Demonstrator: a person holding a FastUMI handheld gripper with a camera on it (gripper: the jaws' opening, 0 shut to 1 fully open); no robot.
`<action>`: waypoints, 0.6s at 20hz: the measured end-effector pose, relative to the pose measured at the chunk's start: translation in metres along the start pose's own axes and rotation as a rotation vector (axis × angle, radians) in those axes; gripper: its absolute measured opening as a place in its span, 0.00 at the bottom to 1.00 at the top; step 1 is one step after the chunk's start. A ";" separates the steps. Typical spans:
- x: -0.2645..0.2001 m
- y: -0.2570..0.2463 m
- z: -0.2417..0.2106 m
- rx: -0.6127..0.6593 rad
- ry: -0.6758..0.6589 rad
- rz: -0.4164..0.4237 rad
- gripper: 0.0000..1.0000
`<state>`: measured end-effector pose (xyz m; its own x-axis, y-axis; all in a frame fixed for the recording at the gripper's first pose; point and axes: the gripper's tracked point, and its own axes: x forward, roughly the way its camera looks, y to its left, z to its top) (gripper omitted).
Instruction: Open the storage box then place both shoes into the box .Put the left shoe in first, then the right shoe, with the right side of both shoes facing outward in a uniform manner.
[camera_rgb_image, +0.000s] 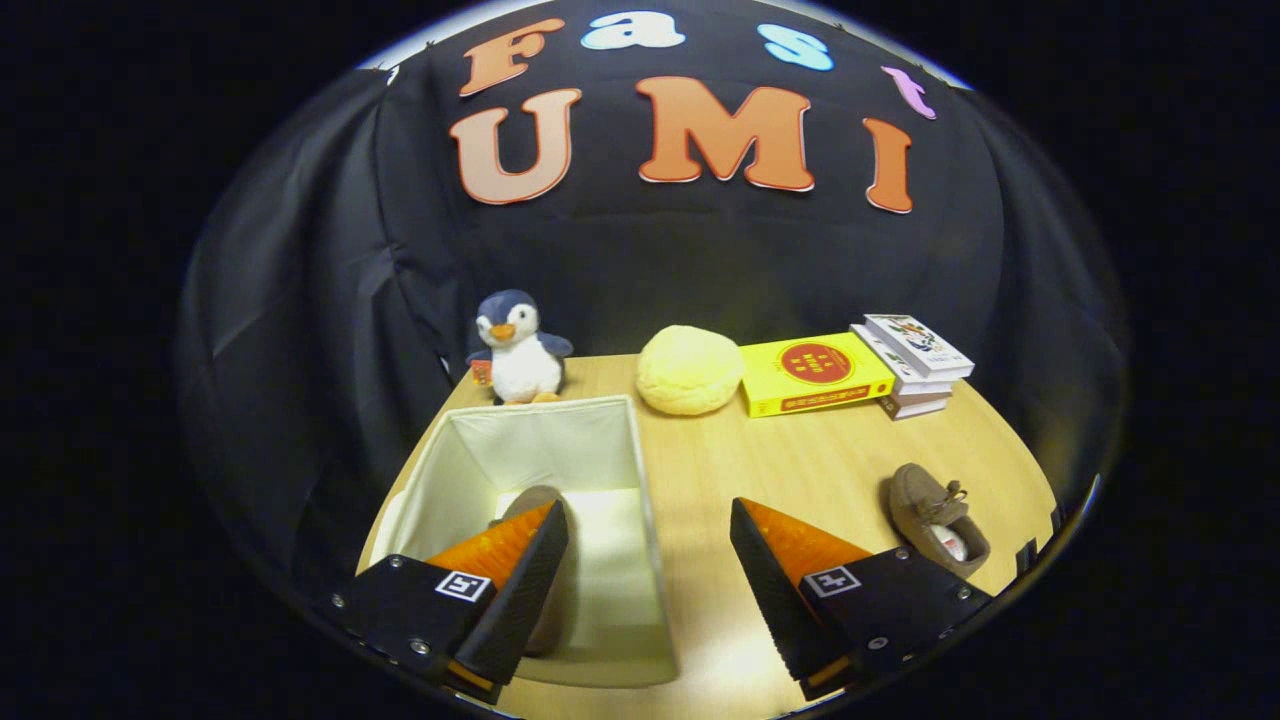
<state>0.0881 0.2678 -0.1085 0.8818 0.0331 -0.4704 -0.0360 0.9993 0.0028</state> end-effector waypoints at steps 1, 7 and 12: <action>-0.001 -0.018 0.000 0.008 -0.002 -0.016 0.98; -0.006 -0.134 -0.013 0.048 0.020 -0.115 0.98; -0.008 -0.223 -0.030 0.036 0.041 -0.184 0.98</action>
<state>0.0747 0.0443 -0.1320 0.8518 -0.1501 -0.5019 0.1417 0.9884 -0.0552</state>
